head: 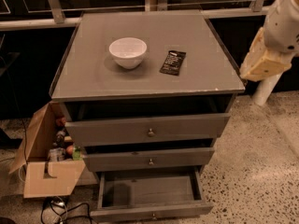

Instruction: Close bottom drawer

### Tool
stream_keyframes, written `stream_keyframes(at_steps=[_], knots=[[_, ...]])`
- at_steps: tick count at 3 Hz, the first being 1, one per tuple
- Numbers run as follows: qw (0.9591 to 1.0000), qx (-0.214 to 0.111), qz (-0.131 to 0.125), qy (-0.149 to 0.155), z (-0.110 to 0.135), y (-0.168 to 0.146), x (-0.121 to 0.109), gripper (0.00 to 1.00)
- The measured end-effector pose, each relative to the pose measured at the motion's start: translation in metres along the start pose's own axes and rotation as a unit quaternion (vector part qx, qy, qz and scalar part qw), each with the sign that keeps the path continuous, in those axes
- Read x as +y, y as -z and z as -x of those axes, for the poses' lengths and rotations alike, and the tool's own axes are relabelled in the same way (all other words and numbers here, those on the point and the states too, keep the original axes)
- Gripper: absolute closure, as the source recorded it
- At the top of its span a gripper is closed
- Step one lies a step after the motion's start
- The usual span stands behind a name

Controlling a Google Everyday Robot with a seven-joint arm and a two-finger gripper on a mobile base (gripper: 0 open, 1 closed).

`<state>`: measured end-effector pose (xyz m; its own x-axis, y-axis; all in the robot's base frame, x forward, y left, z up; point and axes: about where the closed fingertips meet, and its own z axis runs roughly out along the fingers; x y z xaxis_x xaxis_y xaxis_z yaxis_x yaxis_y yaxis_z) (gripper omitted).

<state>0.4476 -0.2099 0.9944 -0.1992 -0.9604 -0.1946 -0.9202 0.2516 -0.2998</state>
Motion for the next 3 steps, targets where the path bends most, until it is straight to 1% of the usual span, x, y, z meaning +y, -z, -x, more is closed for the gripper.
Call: stream_keyframes(at_steps=[1, 2, 3], knots=[[0.9976, -0.002, -0.069, -0.012, 0.0758, -0.0188, -0.0702, 1.00], [0.9976, -0.002, -0.069, -0.012, 0.0758, -0.0188, -0.0702, 1.00], [0.9976, -0.002, -0.069, -0.012, 0.0758, -0.0188, -0.0702, 0.83]])
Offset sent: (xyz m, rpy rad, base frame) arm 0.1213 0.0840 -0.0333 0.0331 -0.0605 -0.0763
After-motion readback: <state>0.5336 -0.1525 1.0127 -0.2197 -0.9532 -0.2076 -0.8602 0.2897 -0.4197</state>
